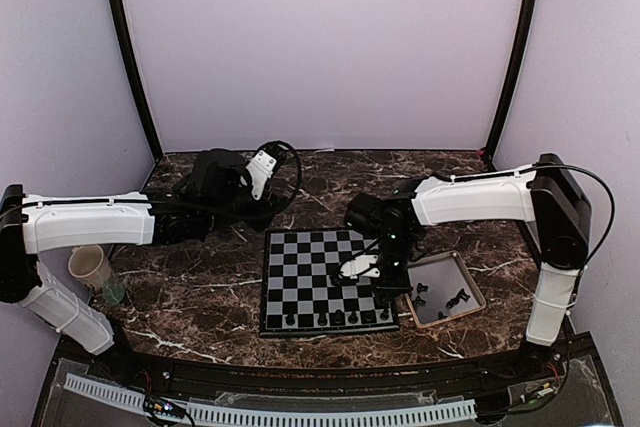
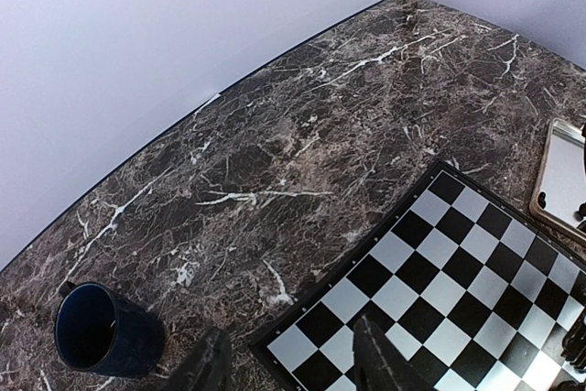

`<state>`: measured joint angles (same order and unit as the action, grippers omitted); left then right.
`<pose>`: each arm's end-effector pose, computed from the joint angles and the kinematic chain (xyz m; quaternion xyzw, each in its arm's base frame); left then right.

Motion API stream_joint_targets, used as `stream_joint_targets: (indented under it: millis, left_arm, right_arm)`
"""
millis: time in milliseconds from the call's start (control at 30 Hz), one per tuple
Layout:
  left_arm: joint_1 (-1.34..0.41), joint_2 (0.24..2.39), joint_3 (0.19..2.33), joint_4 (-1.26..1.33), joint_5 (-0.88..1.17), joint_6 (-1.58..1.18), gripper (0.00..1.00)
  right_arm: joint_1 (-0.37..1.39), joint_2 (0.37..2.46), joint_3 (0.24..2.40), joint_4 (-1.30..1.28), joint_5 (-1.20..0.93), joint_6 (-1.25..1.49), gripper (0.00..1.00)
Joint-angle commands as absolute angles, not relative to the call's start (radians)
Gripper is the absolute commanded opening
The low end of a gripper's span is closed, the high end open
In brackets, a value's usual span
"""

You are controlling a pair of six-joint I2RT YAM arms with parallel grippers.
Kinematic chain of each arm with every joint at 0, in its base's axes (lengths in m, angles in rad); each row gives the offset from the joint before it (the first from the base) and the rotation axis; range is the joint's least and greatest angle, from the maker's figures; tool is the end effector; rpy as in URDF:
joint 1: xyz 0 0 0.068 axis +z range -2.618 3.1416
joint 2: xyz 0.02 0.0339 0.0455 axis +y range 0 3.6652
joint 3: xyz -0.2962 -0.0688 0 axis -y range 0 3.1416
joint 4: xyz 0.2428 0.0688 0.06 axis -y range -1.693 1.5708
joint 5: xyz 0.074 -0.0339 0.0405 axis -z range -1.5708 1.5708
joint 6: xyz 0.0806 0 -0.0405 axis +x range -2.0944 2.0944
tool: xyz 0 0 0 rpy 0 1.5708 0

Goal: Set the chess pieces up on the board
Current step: Place the pawn at a7, then pick up the pawn from the storage box.

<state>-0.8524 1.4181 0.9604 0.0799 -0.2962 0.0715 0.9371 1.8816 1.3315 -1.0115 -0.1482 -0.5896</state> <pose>0.2545 -0.2553 0.2971 0.2905 0.7694 -0.0986 0.5602 0.1979 0.2894 0.1660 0.6897 -0.7203 -0.0737 0.0083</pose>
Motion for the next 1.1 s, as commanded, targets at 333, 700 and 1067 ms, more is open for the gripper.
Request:
stream_joint_targets:
  millis: [333, 700, 1067]
  left_arm:
    - [-0.848, 1.395, 0.951, 0.090, -0.291, 0.084, 0.48]
    - [-0.848, 1.407, 0.961, 0.081, -0.268, 0.085, 0.48]
    - [-0.848, 1.413, 0.969, 0.069, -0.252, 0.086, 0.48]
  right_arm:
    - [0.849, 1.731, 1.342, -1.069, -0.221, -0.594, 0.25]
    - [0.629, 1.508, 1.024, -1.008, -0.151, -0.599, 0.27]
    - [0.613, 1.443, 0.884, -0.999, -0.040, -0.618, 0.28]
